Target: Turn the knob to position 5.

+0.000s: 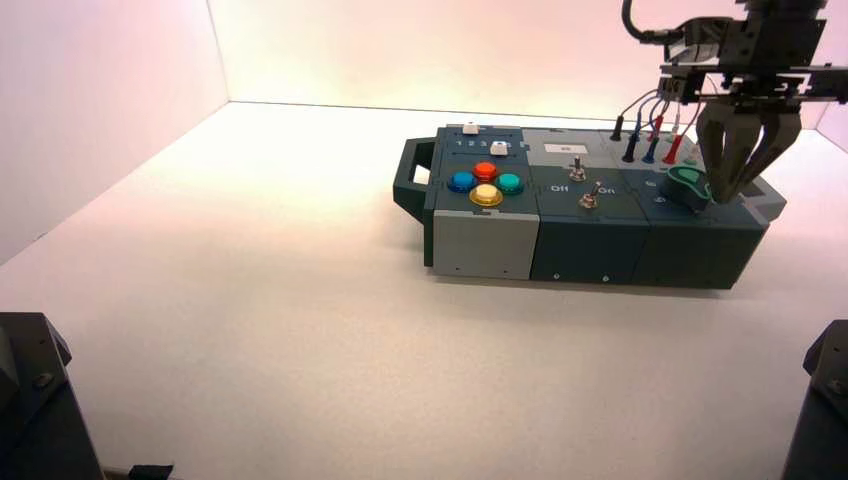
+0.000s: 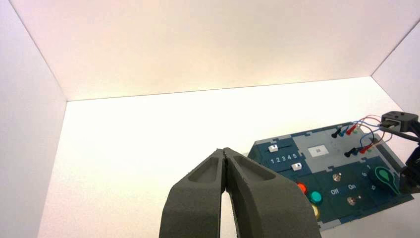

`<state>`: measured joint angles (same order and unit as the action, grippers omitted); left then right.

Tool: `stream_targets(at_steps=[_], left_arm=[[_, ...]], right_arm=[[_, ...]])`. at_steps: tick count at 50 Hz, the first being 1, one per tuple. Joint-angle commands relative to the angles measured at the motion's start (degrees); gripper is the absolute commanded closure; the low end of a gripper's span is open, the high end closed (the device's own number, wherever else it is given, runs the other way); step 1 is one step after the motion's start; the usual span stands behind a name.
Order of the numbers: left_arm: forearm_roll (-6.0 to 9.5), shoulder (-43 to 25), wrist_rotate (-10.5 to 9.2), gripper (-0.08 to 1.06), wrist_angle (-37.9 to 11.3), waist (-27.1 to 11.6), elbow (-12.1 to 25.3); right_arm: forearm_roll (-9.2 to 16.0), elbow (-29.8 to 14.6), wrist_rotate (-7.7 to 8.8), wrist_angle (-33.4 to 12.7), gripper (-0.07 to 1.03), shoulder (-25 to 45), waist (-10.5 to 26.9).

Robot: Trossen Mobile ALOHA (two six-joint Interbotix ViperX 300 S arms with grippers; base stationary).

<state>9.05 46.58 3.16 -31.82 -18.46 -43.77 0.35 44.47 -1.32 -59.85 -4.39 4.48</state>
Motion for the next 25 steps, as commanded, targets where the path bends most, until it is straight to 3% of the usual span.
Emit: stream_targets(at_steps=[1, 25], left_arm=[[-0.18, -0.35, 0.35, 1.01, 0.97, 0.18, 1.49], [-0.18, -0.62, 0.35, 1.01, 1.05, 0.26, 1.49]], right_arm=[[0.18, -0.26, 0.18, -0.09, 0.99, -1.93, 0.44], [0.18, -0.35, 0.18, 1.76, 0.99, -0.35, 0.53]])
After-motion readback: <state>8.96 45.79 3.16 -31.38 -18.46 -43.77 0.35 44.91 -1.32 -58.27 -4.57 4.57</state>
